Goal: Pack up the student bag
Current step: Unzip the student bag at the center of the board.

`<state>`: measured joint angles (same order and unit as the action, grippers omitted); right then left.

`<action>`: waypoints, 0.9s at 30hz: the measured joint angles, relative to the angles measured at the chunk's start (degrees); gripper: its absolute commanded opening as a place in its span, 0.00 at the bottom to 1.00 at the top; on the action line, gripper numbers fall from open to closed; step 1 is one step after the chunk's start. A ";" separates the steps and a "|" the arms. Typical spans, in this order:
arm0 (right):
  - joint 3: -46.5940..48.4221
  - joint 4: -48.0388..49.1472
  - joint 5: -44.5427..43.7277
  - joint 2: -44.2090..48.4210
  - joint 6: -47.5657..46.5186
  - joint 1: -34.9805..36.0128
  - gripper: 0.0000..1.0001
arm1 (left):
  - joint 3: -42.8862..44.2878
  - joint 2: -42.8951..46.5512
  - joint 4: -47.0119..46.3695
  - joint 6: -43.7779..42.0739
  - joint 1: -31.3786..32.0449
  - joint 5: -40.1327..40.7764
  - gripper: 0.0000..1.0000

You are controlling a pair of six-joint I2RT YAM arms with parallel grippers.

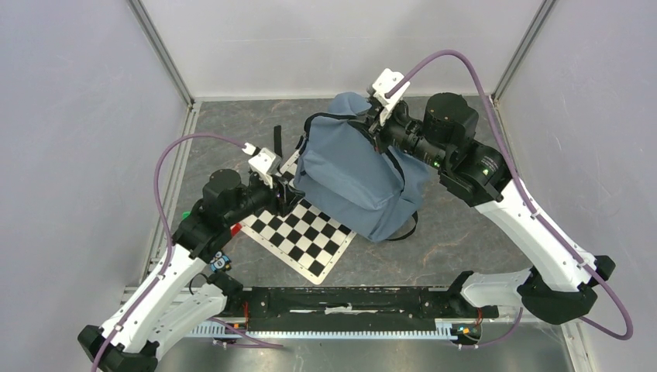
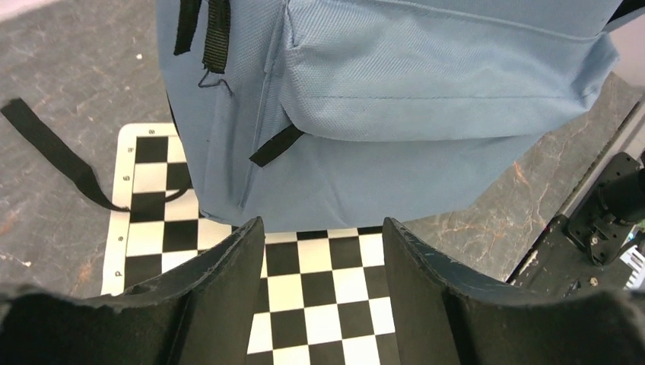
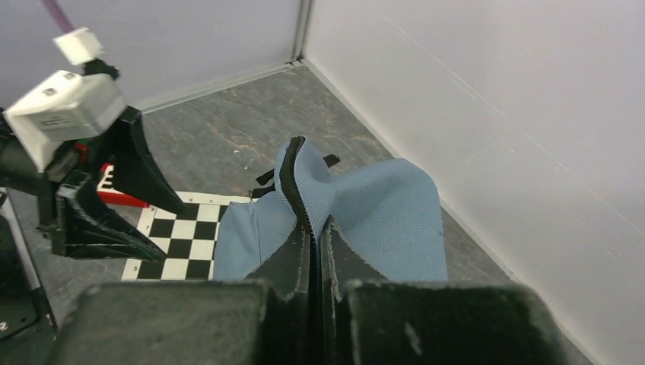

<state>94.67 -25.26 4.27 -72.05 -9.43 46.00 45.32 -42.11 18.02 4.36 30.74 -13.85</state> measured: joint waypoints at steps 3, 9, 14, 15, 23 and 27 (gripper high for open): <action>-0.50 0.39 2.40 0.15 -0.44 0.00 0.00 | -0.22 -0.50 1.55 0.31 0.04 0.00 0.63; -3.85 4.26 5.14 0.94 -0.90 0.00 0.00 | -1.75 -0.26 3.10 0.33 0.04 0.24 0.63; -6.93 8.26 6.34 0.96 -0.85 0.00 0.00 | -2.23 -1.88 3.19 0.28 0.04 0.74 0.57; -7.30 8.85 6.49 0.96 -0.85 -0.02 0.00 | -2.23 -2.56 3.17 0.26 0.04 1.36 0.57; -7.63 9.51 7.30 0.96 -0.79 -0.04 0.00 | -2.12 -6.67 0.96 0.07 0.15 4.59 0.56; -7.93 10.08 7.50 0.98 -0.79 -0.04 0.00 | -1.53 -8.81 -0.35 -0.11 0.15 4.74 0.54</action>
<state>86.74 -15.18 11.77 -71.07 -10.22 45.95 43.79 -50.92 17.67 4.25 30.89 -9.10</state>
